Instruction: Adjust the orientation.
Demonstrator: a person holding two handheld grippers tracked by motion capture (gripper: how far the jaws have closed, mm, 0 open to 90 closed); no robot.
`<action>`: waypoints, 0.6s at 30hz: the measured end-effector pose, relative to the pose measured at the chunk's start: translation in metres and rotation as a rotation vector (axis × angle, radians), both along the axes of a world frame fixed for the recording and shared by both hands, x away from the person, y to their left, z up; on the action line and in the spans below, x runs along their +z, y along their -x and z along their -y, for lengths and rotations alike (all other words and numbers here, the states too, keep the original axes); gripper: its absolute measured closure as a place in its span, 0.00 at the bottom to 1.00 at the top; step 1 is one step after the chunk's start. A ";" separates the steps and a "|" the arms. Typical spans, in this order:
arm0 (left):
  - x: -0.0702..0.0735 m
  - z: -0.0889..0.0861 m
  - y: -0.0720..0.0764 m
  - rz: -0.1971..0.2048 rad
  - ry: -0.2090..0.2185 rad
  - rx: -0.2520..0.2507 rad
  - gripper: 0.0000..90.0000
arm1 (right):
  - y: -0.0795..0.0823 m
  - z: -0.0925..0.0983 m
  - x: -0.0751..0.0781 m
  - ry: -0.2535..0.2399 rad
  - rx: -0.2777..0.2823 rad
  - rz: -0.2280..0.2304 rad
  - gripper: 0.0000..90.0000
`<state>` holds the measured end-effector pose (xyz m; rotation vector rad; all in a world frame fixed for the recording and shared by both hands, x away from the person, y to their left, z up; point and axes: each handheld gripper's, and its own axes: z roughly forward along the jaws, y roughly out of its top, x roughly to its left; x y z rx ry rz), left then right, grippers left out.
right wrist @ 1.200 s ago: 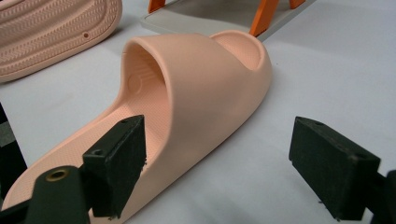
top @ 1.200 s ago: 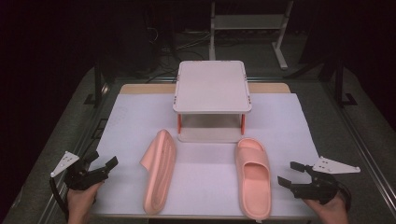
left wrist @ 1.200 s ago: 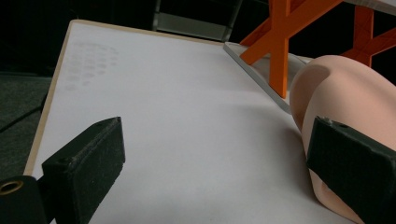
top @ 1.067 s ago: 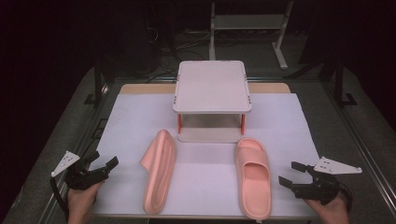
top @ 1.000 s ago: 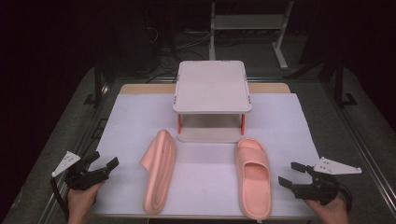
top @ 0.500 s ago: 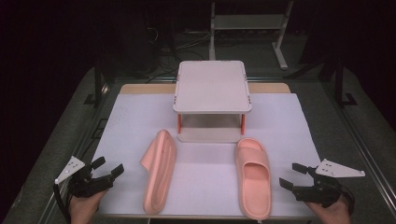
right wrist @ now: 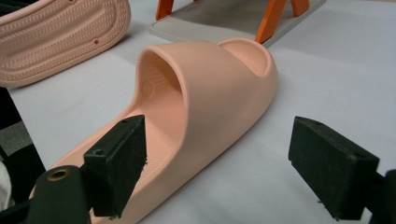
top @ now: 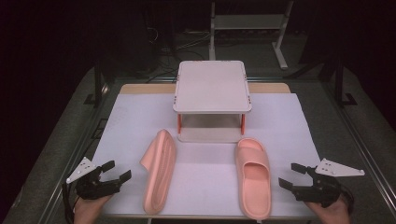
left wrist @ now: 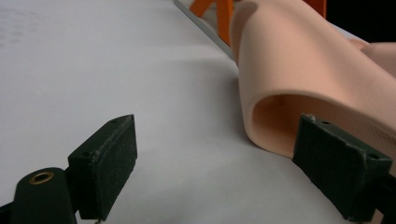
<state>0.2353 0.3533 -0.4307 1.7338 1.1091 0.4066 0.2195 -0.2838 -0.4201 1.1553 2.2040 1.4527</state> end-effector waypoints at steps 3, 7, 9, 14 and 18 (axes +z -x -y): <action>-0.002 0.003 -0.001 -0.016 -0.004 -0.022 0.18 | 0.000 -0.001 0.001 -0.005 0.004 -0.001 0.21; -0.003 0.009 -0.002 -0.022 -0.022 -0.060 0.23 | 0.000 -0.003 0.002 -0.005 0.015 0.001 0.24; -0.004 0.010 -0.003 -0.023 -0.029 -0.069 0.26 | 0.000 -0.003 0.002 -0.004 0.024 0.000 0.25; -0.005 0.019 -0.007 -0.038 -0.046 -0.092 0.31 | 0.000 -0.005 0.003 0.001 0.028 -0.001 0.25; -0.007 0.031 -0.013 -0.045 -0.069 -0.115 0.34 | 0.000 -0.006 0.004 0.005 0.030 -0.003 0.25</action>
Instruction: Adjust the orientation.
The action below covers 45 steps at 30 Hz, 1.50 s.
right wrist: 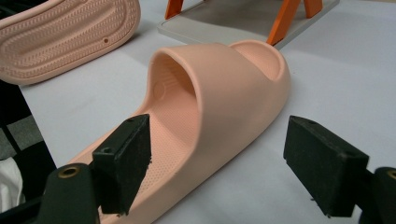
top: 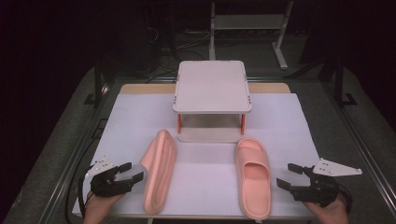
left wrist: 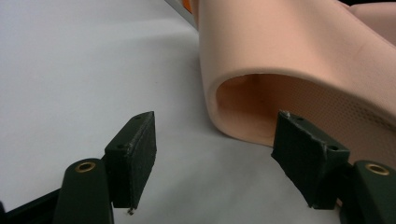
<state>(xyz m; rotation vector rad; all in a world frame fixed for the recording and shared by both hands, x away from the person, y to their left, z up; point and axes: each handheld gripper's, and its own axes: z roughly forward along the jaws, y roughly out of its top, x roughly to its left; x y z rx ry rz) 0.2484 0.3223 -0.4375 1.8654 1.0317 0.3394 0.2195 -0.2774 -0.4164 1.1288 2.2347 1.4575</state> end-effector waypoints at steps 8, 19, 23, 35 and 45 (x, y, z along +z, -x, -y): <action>-0.003 0.008 -0.010 -0.018 -0.018 0.001 0.34 | -0.002 -0.002 0.002 0.004 0.001 0.003 0.25; -0.003 0.009 -0.024 -0.039 -0.011 -0.018 0.35 | -0.003 -0.003 0.000 0.012 -0.001 -0.002 0.25; -0.002 0.011 -0.025 -0.036 -0.013 -0.016 0.32 | -0.004 -0.005 -0.001 0.021 -0.003 0.001 0.25; 0.000 0.017 -0.027 -0.026 0.000 -0.020 0.30 | -0.007 -0.011 -0.003 0.037 -0.001 -0.014 0.24; 0.003 0.022 -0.027 -0.019 0.006 -0.027 0.30 | -0.010 -0.016 -0.003 0.048 0.002 -0.017 0.24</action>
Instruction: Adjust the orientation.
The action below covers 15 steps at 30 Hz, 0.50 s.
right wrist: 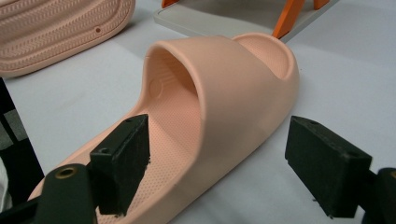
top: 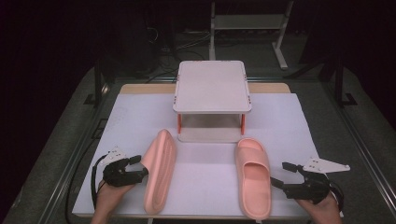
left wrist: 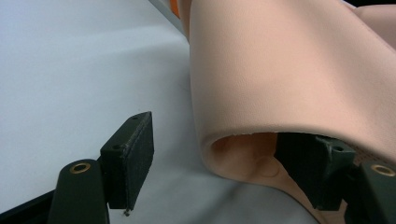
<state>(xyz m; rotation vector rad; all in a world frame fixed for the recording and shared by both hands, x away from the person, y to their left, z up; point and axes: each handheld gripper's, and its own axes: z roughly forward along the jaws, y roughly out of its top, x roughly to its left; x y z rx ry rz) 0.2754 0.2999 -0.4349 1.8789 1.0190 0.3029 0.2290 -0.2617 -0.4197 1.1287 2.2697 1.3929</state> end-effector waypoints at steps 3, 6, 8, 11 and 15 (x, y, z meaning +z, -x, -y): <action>0.002 0.004 0.000 0.009 -0.001 -0.009 0.30 | -0.001 -0.001 0.000 0.003 -0.004 0.001 0.24; 0.002 0.004 0.000 0.012 -0.001 -0.008 0.31 | -0.002 -0.003 0.000 0.008 -0.004 -0.002 0.24; 0.002 0.005 0.001 0.011 0.003 -0.007 0.31 | -0.002 -0.004 -0.001 0.010 -0.003 -0.003 0.24; 0.004 0.007 0.001 0.020 0.010 -0.011 0.31 | -0.003 -0.005 -0.001 0.016 -0.003 -0.003 0.24; 0.005 0.010 0.001 0.025 0.014 -0.019 0.31 | -0.003 -0.006 -0.001 0.006 -0.004 -0.004 0.24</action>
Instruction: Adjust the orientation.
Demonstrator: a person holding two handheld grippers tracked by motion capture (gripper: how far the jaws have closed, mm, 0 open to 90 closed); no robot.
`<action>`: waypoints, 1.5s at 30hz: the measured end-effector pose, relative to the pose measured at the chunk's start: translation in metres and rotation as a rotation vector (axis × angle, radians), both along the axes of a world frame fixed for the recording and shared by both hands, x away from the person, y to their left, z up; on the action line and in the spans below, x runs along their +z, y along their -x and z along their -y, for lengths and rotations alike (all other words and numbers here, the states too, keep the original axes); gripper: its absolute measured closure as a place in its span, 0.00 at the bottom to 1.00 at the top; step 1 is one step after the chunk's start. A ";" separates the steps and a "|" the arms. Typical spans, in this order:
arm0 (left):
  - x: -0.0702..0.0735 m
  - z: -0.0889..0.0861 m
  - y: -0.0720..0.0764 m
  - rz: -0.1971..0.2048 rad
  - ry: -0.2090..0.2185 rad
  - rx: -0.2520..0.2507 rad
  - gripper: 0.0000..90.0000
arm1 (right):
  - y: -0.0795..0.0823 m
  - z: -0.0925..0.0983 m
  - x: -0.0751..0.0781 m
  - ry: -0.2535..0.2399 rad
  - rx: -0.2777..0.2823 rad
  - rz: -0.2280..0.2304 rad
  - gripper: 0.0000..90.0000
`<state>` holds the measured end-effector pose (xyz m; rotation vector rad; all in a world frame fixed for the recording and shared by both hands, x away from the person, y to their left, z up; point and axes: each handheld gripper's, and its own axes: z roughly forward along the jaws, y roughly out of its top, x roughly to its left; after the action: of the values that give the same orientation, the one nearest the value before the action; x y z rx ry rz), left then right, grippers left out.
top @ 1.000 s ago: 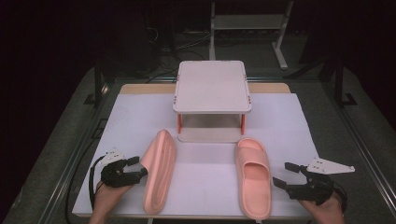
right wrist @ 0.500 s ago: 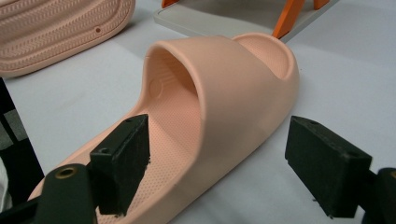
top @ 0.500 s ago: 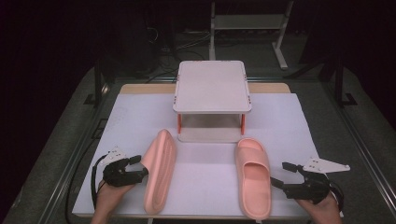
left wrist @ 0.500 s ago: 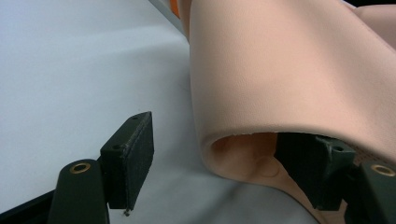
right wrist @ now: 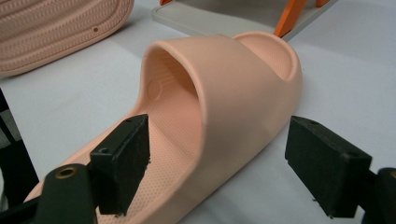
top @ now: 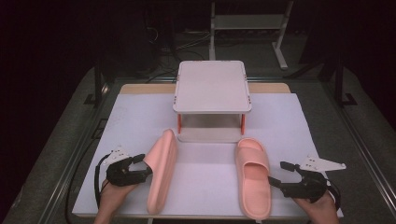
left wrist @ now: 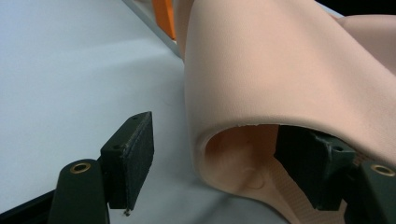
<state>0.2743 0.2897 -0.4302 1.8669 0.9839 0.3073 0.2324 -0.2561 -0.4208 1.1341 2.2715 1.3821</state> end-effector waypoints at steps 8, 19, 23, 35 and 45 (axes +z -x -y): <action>0.002 0.005 -0.001 0.016 0.016 0.004 0.31 | 0.000 -0.002 0.001 -0.007 0.003 0.003 0.24; 0.001 0.016 -0.010 0.018 0.058 0.024 0.31 | 0.003 0.001 0.002 -0.012 -0.001 0.008 0.24; -0.001 0.018 -0.012 0.003 0.054 0.023 0.30 | 0.004 0.002 0.002 -0.015 -0.005 0.009 0.24; -0.002 0.025 -0.011 0.000 0.045 0.007 0.25 | 0.004 0.001 0.003 -0.024 0.003 0.006 0.23; -0.001 0.037 -0.009 0.012 0.022 -0.053 0.20 | 0.001 -0.005 0.002 -0.028 0.028 -0.017 0.25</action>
<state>0.2837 0.2529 -0.4317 1.8660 0.9241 0.2745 0.2316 -0.2506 -0.4187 1.1312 2.2948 1.4240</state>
